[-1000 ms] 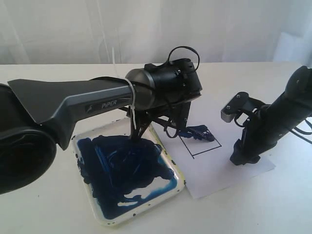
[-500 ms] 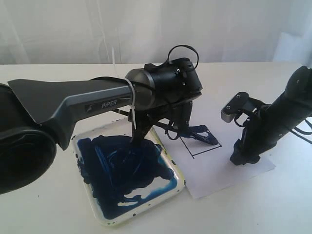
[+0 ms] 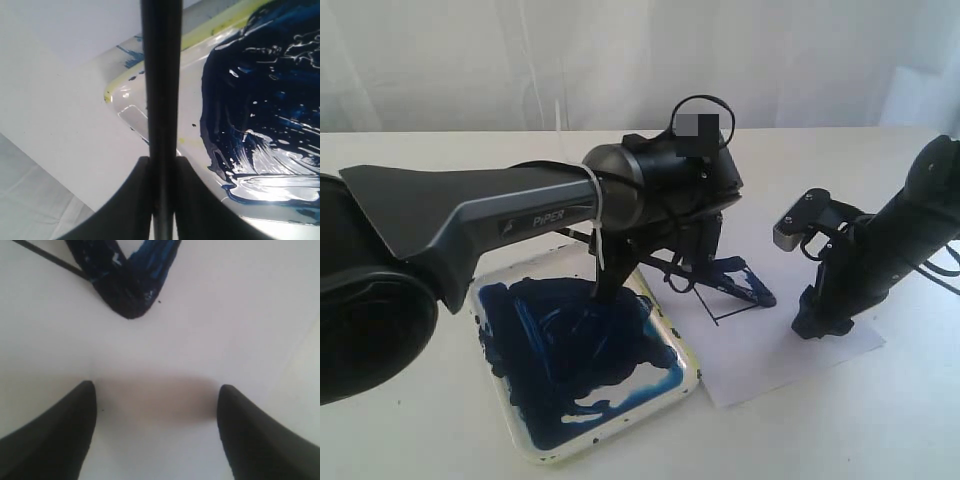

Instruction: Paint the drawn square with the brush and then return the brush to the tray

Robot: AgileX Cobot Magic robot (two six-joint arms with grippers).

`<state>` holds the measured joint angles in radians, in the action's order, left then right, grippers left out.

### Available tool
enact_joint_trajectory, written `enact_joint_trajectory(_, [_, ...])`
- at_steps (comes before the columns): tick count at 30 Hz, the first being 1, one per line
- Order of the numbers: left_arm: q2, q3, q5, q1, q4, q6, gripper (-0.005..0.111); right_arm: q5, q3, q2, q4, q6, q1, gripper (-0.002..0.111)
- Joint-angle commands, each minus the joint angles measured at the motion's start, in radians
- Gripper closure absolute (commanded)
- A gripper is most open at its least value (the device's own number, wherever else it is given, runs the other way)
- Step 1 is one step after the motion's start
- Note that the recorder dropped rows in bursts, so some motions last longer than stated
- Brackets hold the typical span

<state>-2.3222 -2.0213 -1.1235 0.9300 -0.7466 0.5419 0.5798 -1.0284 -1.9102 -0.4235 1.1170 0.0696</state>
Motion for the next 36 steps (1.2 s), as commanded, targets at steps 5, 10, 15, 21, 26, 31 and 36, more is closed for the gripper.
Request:
enact_joint_trajectory(5, [0.007, -0.003, -0.098, -0.013, -0.02, -0.023, 0.107, -0.002, 0.006, -0.021, 0.013, 0.001, -0.001, 0.045])
enact_joint_trajectory(10, [0.007, -0.003, -0.097, -0.043, -0.028, -0.048, 0.107, -0.002, 0.006, -0.021, 0.013, 0.001, -0.001, 0.045])
enact_joint_trajectory(15, [0.007, -0.003, -0.059, -0.077, -0.028, -0.074, 0.107, 0.0, 0.006, -0.021, 0.013, 0.001, -0.001, 0.045])
enact_joint_trajectory(21, [0.007, -0.003, -0.045, -0.087, -0.02, -0.074, 0.107, 0.0, 0.006, -0.021, 0.013, 0.003, -0.001, 0.045])
enact_joint_trajectory(26, [0.007, -0.003, -0.02, -0.059, -0.009, -0.068, 0.107, -0.002, 0.006, -0.021, 0.013, 0.004, -0.001, 0.045])
enact_joint_trajectory(31, [0.007, -0.003, -0.003, -0.045, -0.002, -0.052, 0.107, -0.002, 0.006, -0.021, 0.013, 0.004, -0.001, 0.045])
enact_joint_trajectory(36, [0.007, -0.003, 0.032, -0.041, -0.005, -0.037, 0.107, 0.0, 0.006, -0.021, 0.013, 0.004, -0.001, 0.045])
